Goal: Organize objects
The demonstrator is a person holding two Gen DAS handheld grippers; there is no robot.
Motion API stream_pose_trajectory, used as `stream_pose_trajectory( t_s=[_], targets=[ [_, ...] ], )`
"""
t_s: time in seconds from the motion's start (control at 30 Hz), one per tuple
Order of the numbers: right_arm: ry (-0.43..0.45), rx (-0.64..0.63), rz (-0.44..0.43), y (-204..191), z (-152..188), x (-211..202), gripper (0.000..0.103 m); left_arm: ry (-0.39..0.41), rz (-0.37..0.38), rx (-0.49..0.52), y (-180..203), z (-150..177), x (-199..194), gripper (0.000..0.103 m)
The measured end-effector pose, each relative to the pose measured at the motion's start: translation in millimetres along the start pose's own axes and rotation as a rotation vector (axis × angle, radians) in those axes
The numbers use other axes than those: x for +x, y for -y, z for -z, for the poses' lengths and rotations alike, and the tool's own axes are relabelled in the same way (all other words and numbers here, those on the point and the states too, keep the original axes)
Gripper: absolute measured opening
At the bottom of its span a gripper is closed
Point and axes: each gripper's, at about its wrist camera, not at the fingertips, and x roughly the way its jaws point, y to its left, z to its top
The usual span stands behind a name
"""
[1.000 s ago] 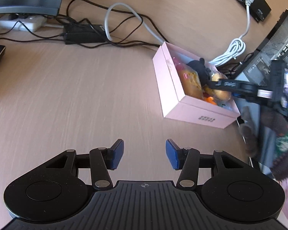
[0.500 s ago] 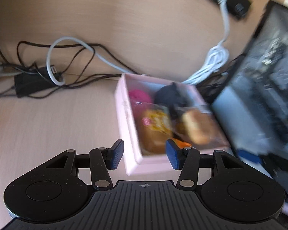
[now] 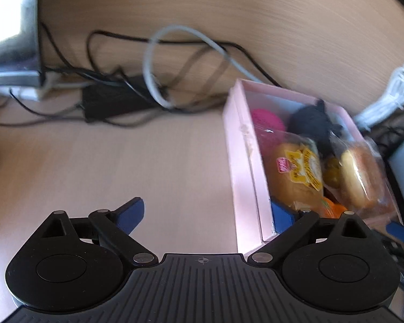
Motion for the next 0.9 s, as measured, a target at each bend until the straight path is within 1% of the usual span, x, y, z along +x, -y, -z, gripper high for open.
stream_pose_trajectory(
  t_s=[0.1,0.23,0.27,0.33,0.37,0.4,0.43,0.47,0.5,0.57,0.63,0.67,0.73,0.83,0.9],
  targets=[
    [-0.002,-0.029,-0.040,-15.1,-5.3,3.9,0.044,0.019,-0.015,0.023,-10.9,-12.5,6.6,0.101],
    [0.008,-0.072,-0.010,-33.8,-6.5,3.3,0.044,0.025,-0.002,0.066,-11.5,-17.5,10.1,0.100],
    [0.008,-0.069,-0.004,-34.9,-6.8,2.5,0.044,0.028,0.004,0.064,-11.7,-17.2,8.0,0.100],
    [0.015,-0.060,0.021,-35.3,-6.8,-2.8,0.045,0.059,0.021,0.061,-12.1,-15.3,-4.6,0.100],
    [0.020,-0.056,0.030,-35.0,-6.9,-7.1,0.051,0.078,0.027,0.060,-11.9,-13.1,-12.6,0.100],
    [0.022,-0.051,0.030,-34.2,-6.4,-12.9,0.062,0.101,0.036,0.060,-12.2,-10.1,-23.1,0.100],
    [0.025,-0.045,0.026,-32.8,-5.7,-18.8,0.067,0.128,0.049,0.062,-12.6,-6.0,-35.1,0.100],
    [0.029,-0.037,0.026,-32.7,-3.2,-25.6,0.080,0.150,0.061,0.065,-13.0,-2.0,-45.5,0.100],
    [0.032,-0.030,0.028,-33.2,0.7,-33.1,0.086,0.173,0.079,0.072,-13.7,5.0,-57.7,0.100],
    [0.018,-0.020,0.037,-36.8,11.5,-46.3,0.090,0.188,0.124,0.095,-14.5,22.2,-76.2,0.100],
    [-0.018,0.005,0.049,-43.1,26.1,-57.6,0.099,0.170,0.177,0.128,-15.7,48.2,-90.3,0.100],
    [-0.032,0.020,0.056,-46.7,34.4,-63.3,0.103,0.159,0.192,0.137,-16.3,58.9,-94.6,0.100],
    [-0.056,0.039,0.070,-57.3,52.4,-75.1,0.103,0.145,0.207,0.158,-20.2,87.5,-102.9,0.100],
    [-0.084,0.043,0.092,-73.1,76.8,-88.6,0.103,0.132,0.188,0.201,-24.4,120.4,-110.2,0.100],
    [-0.109,0.040,0.092,-81.5,91.5,-94.2,0.103,0.085,0.177,0.192,-29.2,135.3,-109.5,0.100]
  ],
)
